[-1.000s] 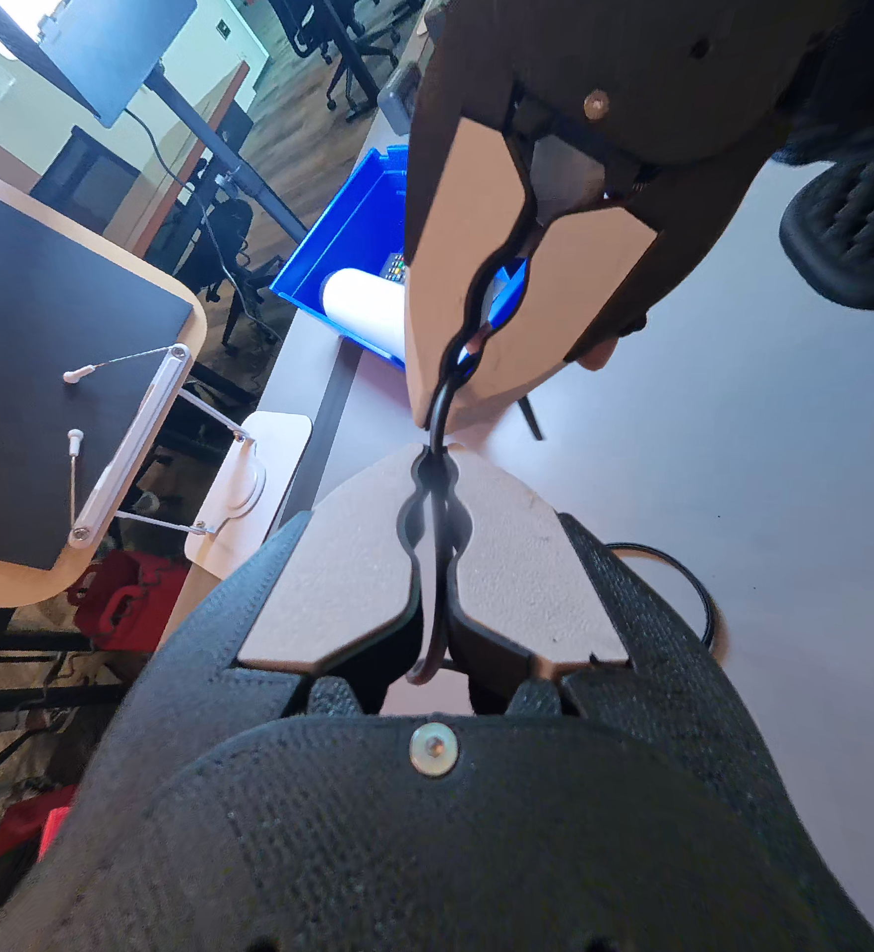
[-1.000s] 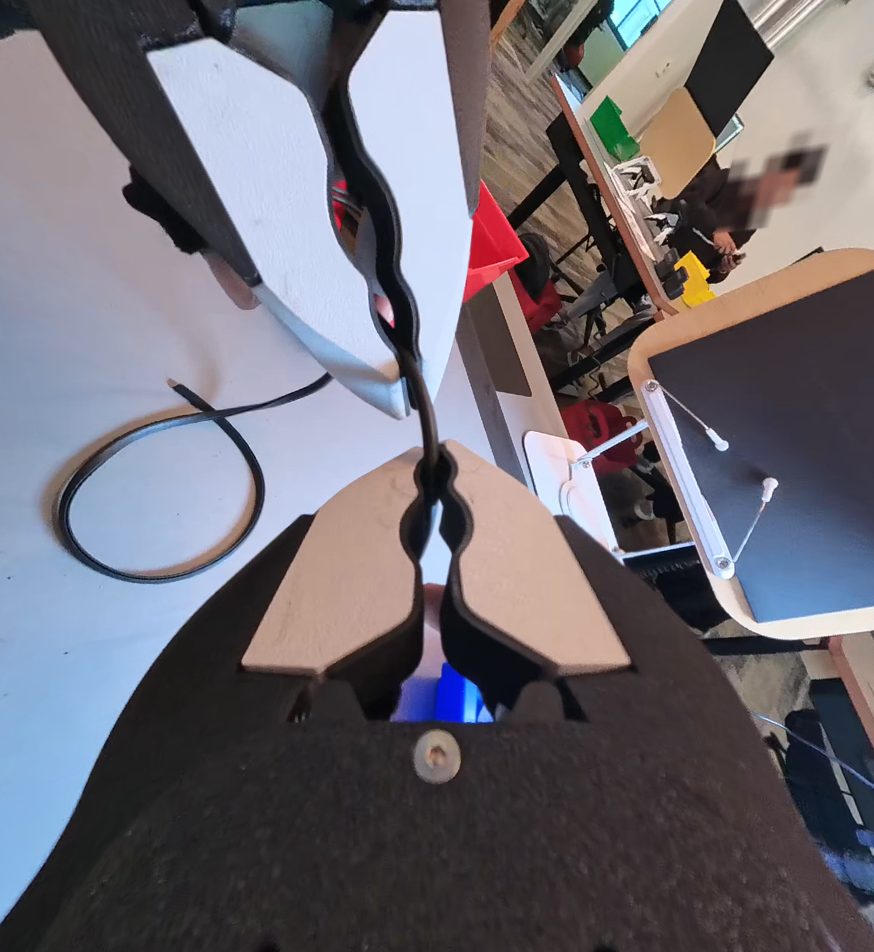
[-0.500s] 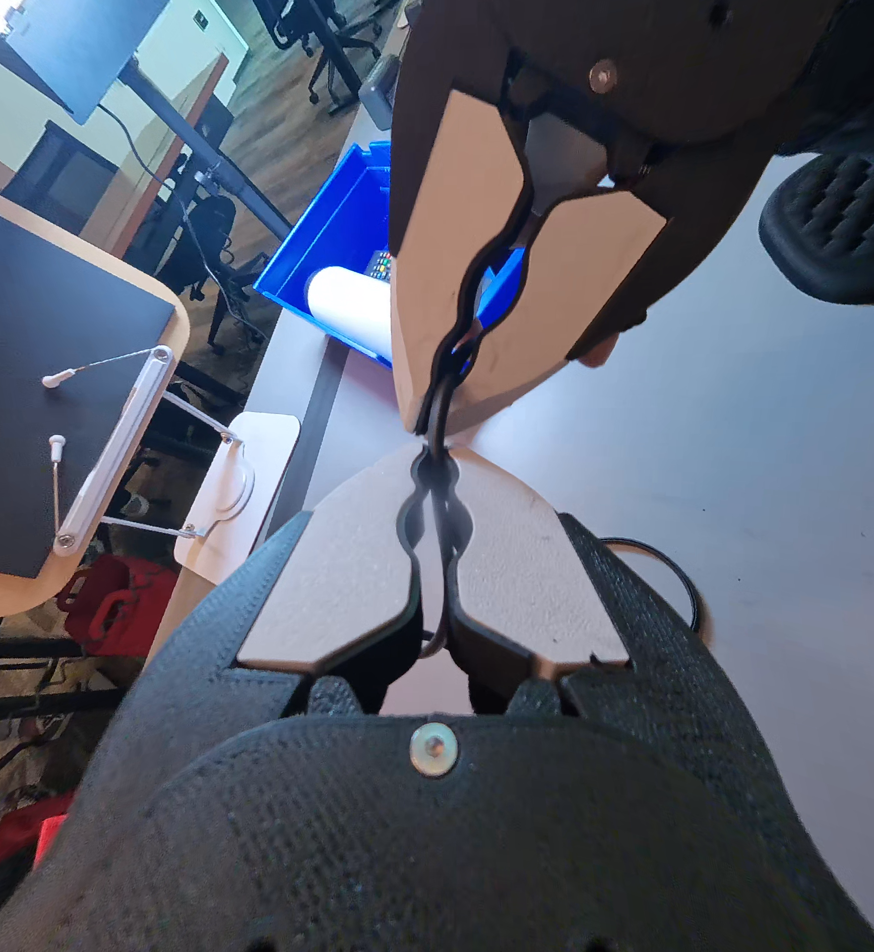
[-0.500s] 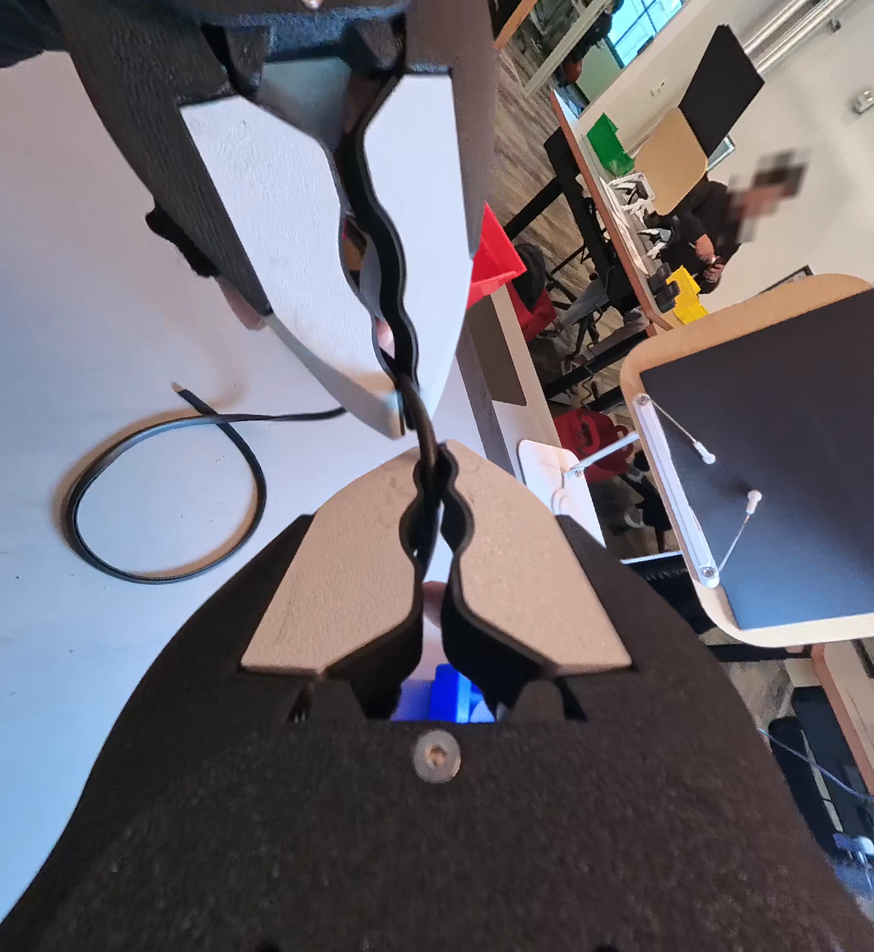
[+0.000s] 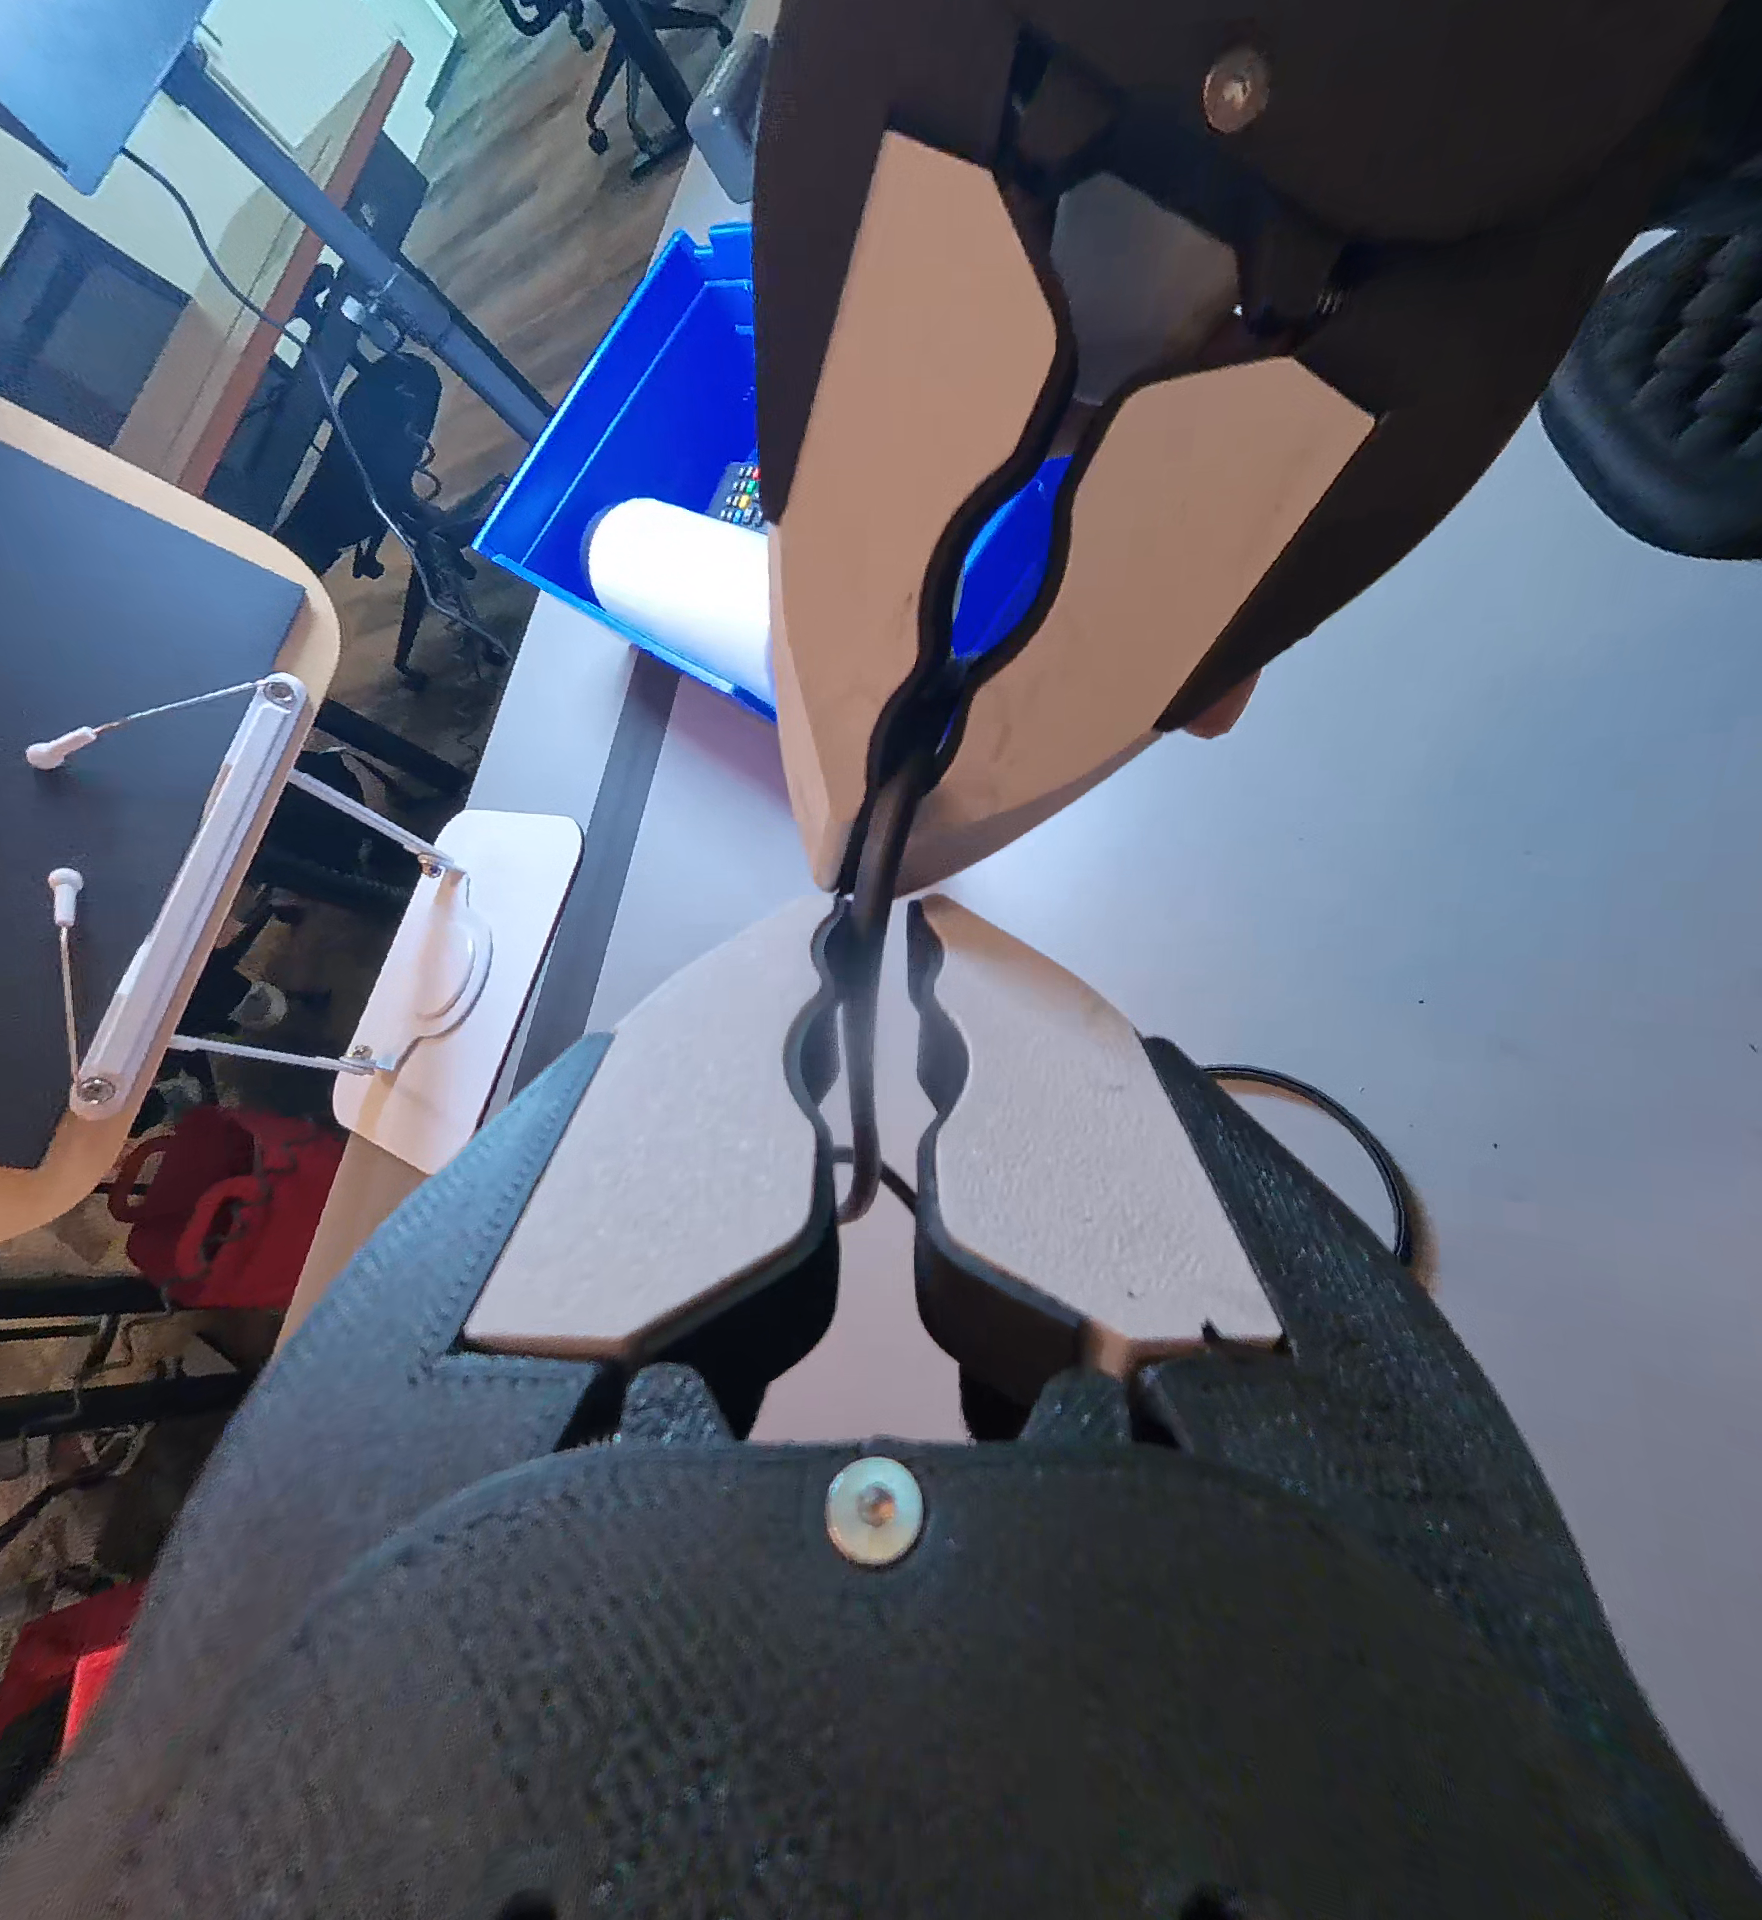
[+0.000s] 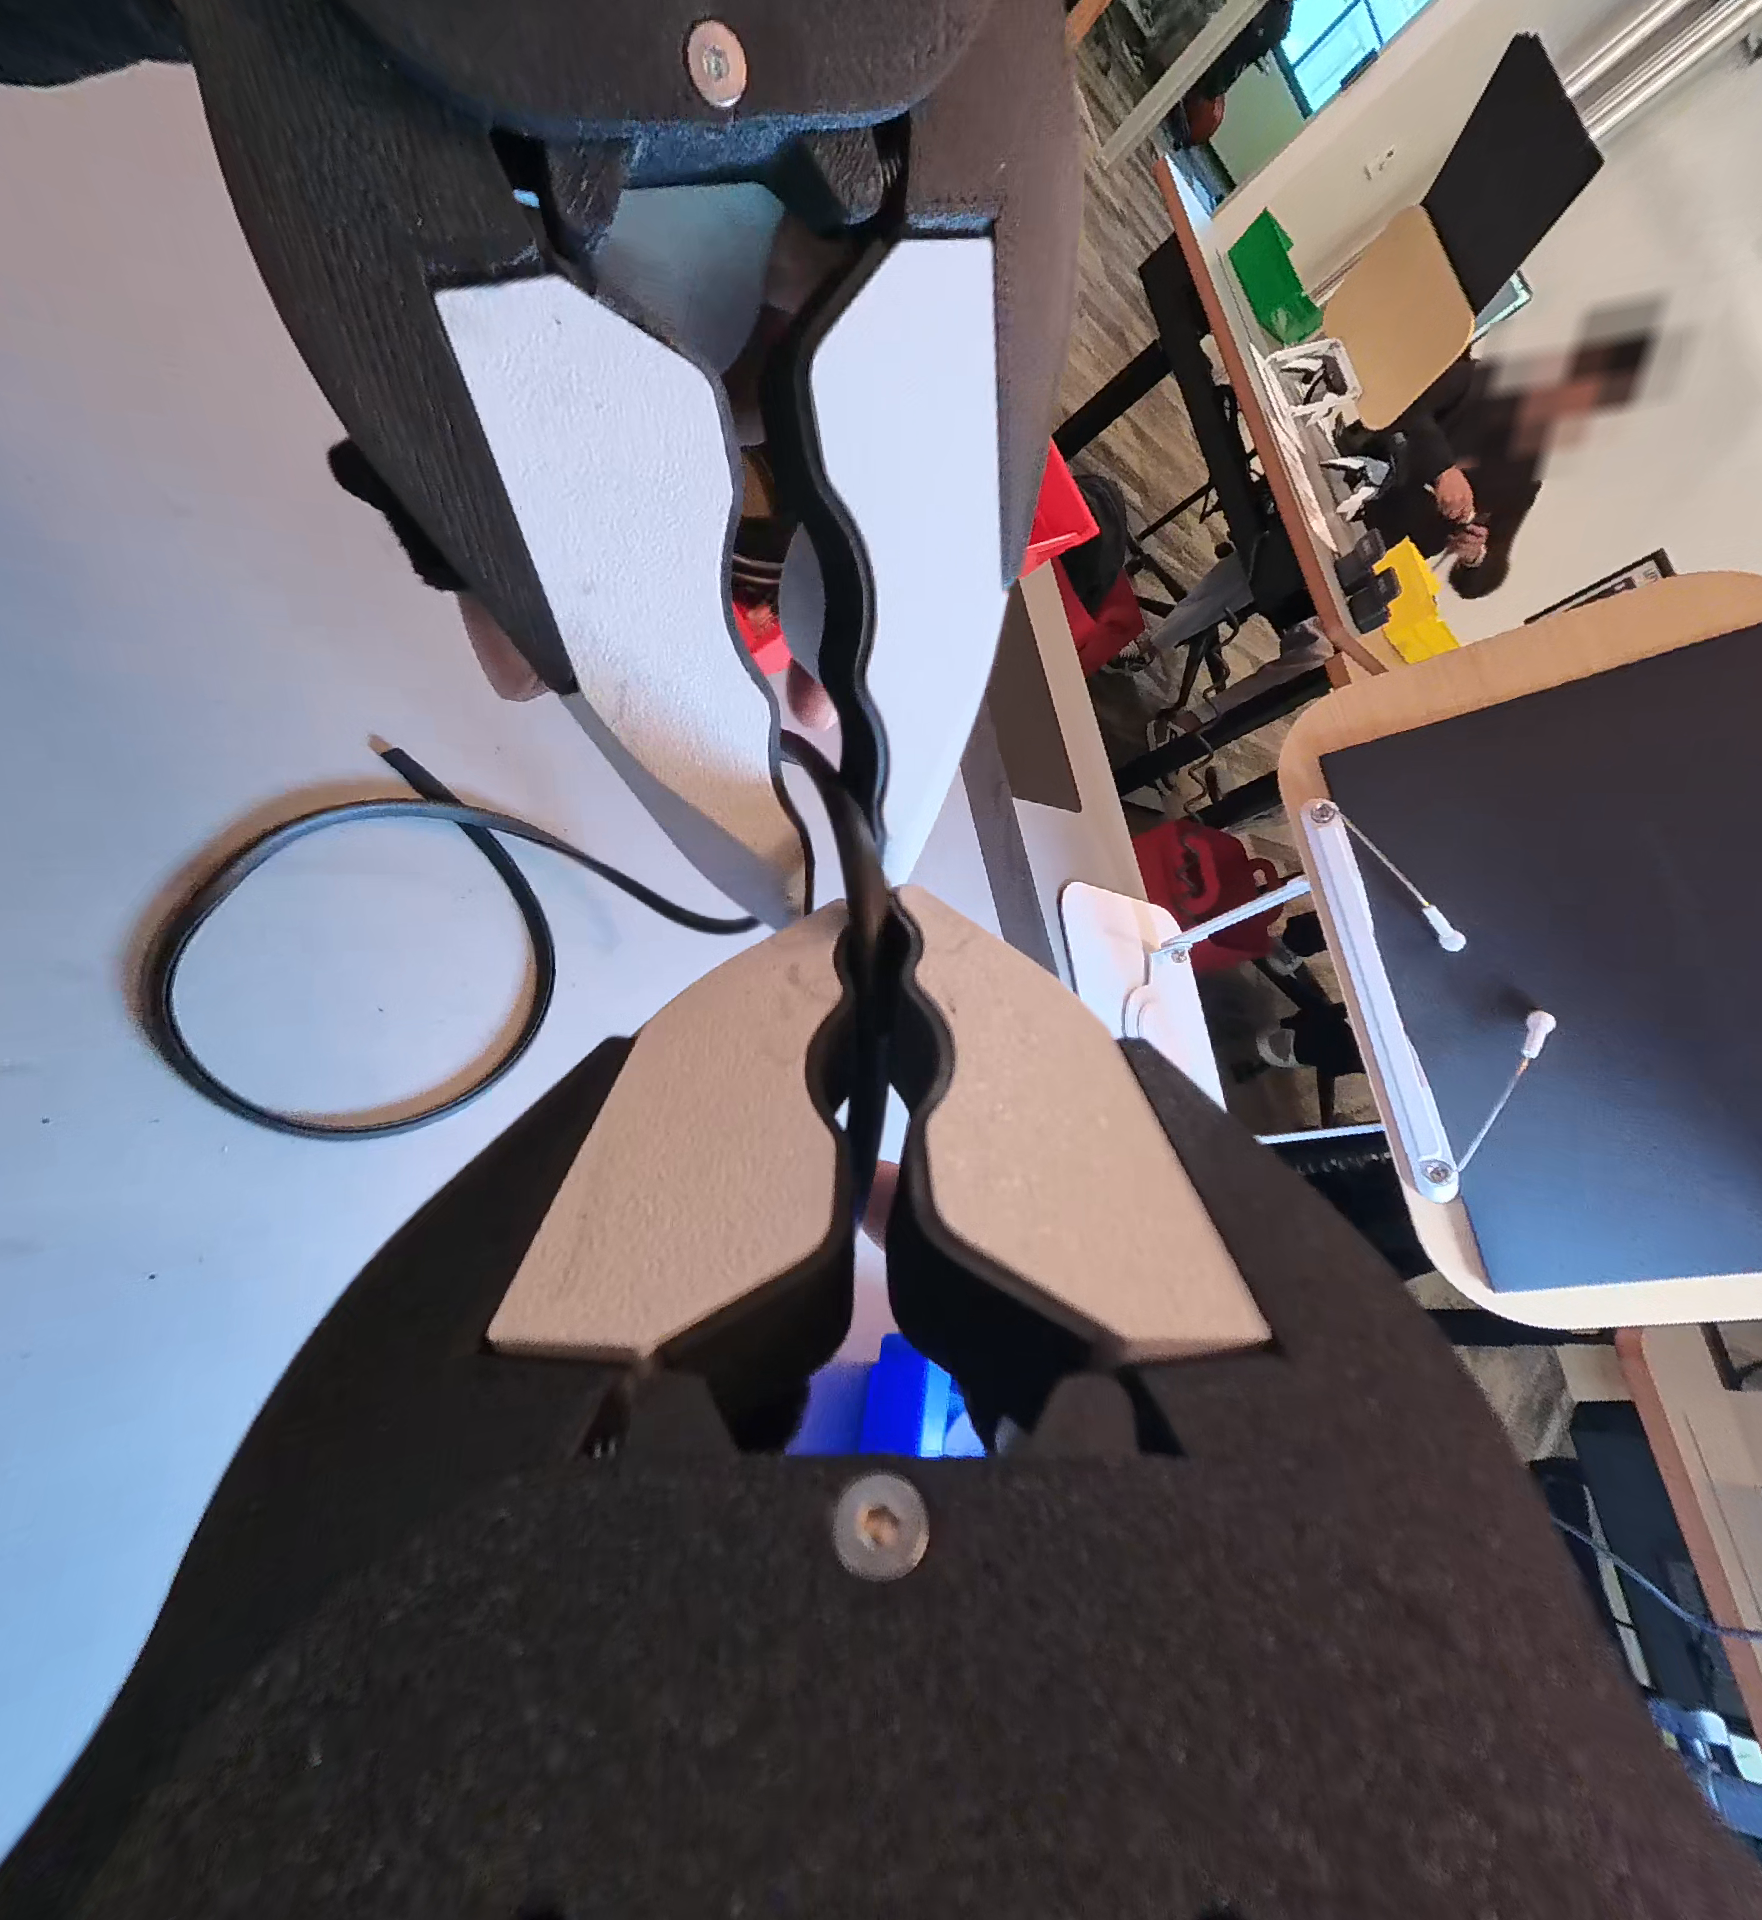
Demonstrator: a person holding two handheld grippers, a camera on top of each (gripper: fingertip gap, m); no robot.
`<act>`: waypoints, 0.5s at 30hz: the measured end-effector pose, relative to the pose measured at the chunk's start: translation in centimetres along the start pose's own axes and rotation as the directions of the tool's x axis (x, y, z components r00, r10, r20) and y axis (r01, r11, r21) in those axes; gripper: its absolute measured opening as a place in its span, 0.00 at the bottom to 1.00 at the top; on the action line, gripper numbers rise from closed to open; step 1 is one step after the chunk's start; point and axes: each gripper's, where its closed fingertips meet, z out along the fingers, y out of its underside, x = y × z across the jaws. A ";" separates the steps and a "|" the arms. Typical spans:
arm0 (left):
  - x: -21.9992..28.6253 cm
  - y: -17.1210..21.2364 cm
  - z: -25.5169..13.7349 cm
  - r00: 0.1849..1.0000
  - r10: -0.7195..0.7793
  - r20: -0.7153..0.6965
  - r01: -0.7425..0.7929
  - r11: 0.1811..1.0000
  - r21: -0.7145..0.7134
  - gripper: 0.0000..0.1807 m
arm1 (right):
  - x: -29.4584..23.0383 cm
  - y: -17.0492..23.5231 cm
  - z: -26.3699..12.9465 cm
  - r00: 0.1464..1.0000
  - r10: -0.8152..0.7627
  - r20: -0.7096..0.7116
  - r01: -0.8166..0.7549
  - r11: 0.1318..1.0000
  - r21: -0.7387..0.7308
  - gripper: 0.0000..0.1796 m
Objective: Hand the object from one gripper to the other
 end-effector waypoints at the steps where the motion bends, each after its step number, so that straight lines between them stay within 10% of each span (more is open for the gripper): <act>1: -0.1 -0.1 0.0 1.000 0.001 0.003 -0.001 1.000 0.007 0.06 | 0.0 0.0 0.0 1.000 -0.002 -0.001 0.002 1.000 0.001 0.00; 15: -0.8 0.0 -0.7 1.000 -0.019 0.021 0.018 1.000 0.016 0.02 | 0.3 0.7 0.2 1.000 0.014 0.007 -0.014 1.000 -0.011 0.00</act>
